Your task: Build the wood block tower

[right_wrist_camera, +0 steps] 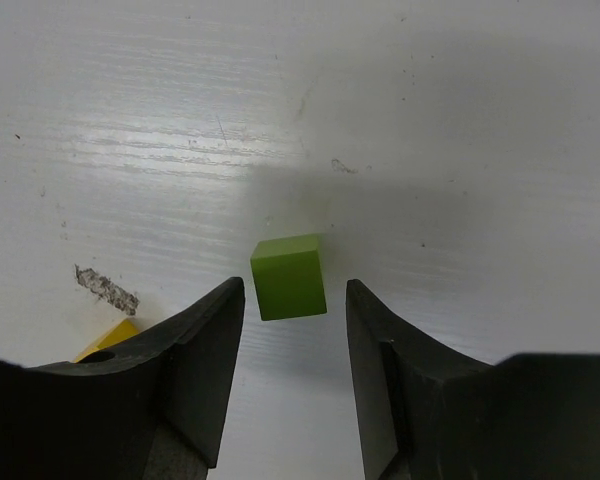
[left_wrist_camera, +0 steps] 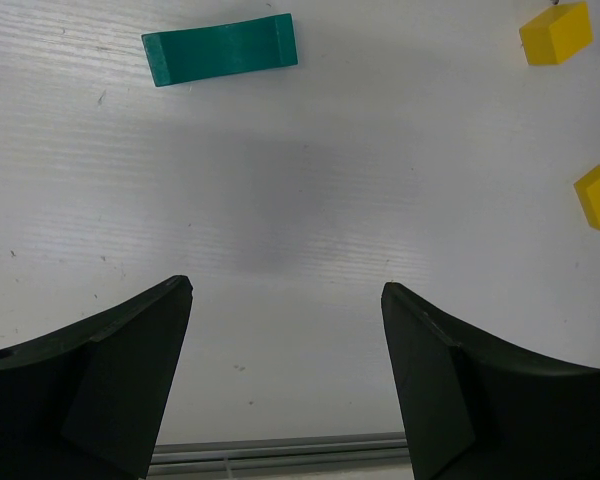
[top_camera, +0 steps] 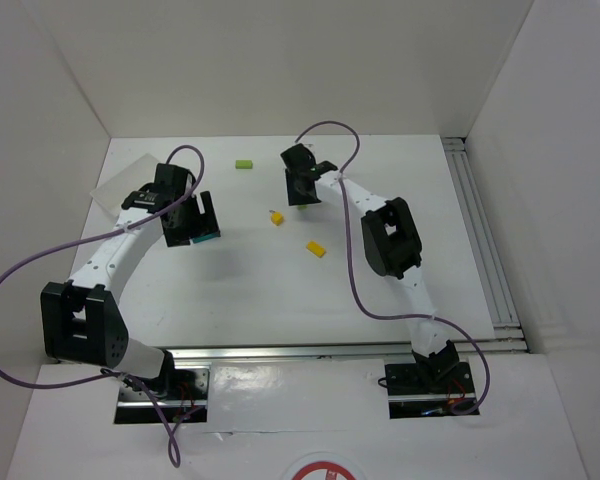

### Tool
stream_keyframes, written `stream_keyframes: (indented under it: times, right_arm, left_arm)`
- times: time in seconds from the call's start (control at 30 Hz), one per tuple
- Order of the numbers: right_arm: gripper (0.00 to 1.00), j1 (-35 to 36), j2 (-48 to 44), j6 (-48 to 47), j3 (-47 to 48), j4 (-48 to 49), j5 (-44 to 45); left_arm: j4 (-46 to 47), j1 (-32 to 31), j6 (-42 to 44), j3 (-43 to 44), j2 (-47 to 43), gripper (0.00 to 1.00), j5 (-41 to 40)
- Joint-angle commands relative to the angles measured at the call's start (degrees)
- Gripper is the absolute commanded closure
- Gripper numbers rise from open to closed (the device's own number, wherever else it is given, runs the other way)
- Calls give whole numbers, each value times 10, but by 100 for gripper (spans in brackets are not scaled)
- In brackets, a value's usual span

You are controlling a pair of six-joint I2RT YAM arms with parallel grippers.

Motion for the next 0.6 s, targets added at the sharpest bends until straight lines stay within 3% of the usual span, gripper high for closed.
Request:
stream_keyframes:
  times: [0.0, 0.5, 0.57]
  right_arm:
    - [47, -5, 10, -3, 7, -1, -6]
    - [47, -16, 28, -14, 20, -3, -16]
    - [50, -16, 28, -14, 20, -3, -11]
  left_arm:
    - [-2, 4, 9, -1, -13, 10, 10]
    - [-2, 4, 14, -1, -19, 10, 10]
    - [-2, 4, 14, -1, -19, 10, 10]
